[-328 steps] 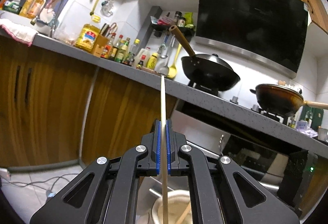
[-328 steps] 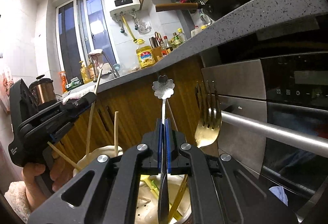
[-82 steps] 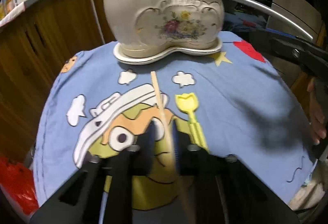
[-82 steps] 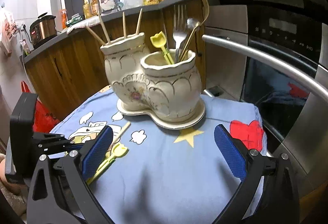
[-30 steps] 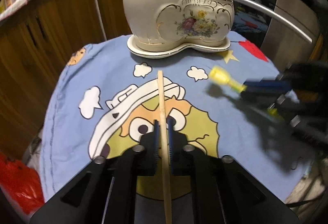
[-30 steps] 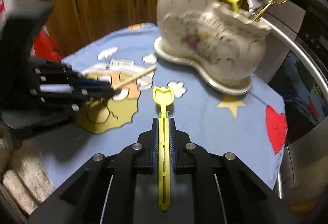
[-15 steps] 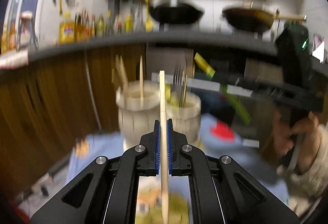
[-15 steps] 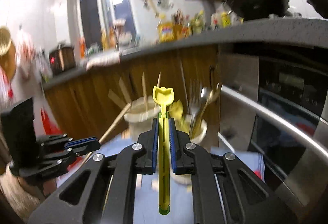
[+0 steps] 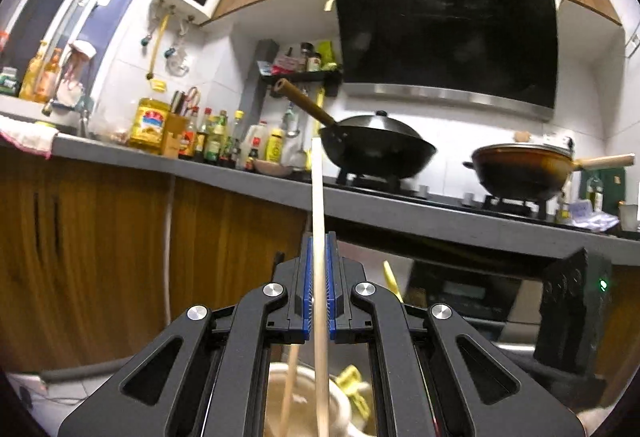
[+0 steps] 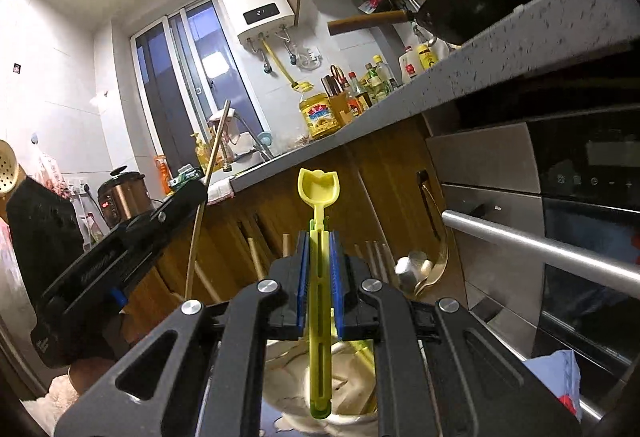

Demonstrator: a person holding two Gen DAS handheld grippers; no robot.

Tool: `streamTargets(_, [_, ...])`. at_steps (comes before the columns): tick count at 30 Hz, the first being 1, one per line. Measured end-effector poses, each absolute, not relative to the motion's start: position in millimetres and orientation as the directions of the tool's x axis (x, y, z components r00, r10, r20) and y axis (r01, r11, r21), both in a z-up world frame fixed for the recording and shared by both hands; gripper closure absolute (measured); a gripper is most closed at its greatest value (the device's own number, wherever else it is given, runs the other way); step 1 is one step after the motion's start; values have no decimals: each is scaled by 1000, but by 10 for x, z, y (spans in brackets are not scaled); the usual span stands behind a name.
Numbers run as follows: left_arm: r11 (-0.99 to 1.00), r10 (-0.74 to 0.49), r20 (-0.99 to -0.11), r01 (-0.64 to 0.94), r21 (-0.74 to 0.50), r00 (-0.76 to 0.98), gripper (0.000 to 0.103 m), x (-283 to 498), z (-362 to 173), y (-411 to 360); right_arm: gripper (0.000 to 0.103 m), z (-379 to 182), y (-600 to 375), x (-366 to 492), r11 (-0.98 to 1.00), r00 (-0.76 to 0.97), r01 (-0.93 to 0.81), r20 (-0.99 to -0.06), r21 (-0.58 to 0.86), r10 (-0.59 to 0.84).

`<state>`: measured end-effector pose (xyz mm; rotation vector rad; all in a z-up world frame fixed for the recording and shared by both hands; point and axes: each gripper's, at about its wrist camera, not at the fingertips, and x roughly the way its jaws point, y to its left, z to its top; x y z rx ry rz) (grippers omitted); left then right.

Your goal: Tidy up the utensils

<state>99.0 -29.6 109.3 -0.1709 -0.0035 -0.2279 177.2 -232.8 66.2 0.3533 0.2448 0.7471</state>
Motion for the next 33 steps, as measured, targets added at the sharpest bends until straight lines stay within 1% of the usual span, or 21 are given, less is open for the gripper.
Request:
streamTargets(5, [977, -184, 28, 186, -104, 982, 97, 1125, 942, -398, 93, 536, -2193, 1807, 705, 721, -620, -105, 344, 685])
streamTargets(11, [982, -181, 49, 183, -38, 982, 97, 1047, 803, -403, 93, 392, -2060, 1745, 733, 729, -623, -137, 272, 670])
streamTargets(13, [983, -183, 40, 184, -22, 982, 96, 1041, 790, -410, 93, 360, -2046, 1745, 736, 729, -621, -146, 270, 669])
streamTargets(14, [982, -184, 34, 185, -22, 982, 95, 1035, 792, -399, 93, 347, -2047, 1733, 736, 729, -620, -150, 270, 668])
streamTargets(16, [982, -185, 36, 186, -30, 982, 89, 1003, 800, -369, 93, 316, -2051, 1735, 738, 727, -617, -160, 273, 668])
streamTargets(19, [982, -181, 34, 182, -40, 983, 86, 971, 823, -331, 91, 300, -2080, 1722, 735, 723, -618, -165, 281, 671])
streamTargets(20, [983, -180, 31, 181, -41, 983, 86, 950, 824, -315, 82, 294, -2100, 1712, 728, 717, -620, -167, 291, 677])
streamTargets(21, [983, -180, 27, 181, -41, 983, 85, 930, 828, -306, 67, 293, -2121, 1695, 724, 714, -621, -164, 298, 680])
streamTargets(22, [984, -175, 23, 175, -39, 984, 84, 900, 834, -300, 63, 299, -2148, 1668, 723, 716, -620, -158, 304, 680])
streamTargets(24, [984, -174, 19, 175, -35, 985, 81, 824, 852, -295, 62, 330, -2184, 1590, 725, 720, -621, -151, 298, 678])
streamTargets(26, [985, -173, 18, 173, -28, 985, 75, 707, 864, -294, 60, 379, -2227, 1475, 726, 724, -624, -138, 290, 676])
streamTargets(28, [983, -184, 14, 184, -23, 983, 61, 560, 877, -290, 56, 412, -2265, 1366, 729, 727, -626, -129, 277, 674])
streamTargets(31, [983, -181, -3, 181, -10, 983, 49, 341, 860, -299, 47, 439, -2321, 1172, 740, 736, -623, -131, 251, 664])
streamTargets(32, [983, -183, -8, 183, -9, 983, 46, 264, 840, -295, 42, 428, -2352, 1098, 745, 738, -620, -140, 246, 661])
streamTargets(33, [984, -180, -14, 180, -8, 984, 40, 195, 816, -290, 35, 417, -2370, 1054, 747, 738, -618, -149, 244, 659])
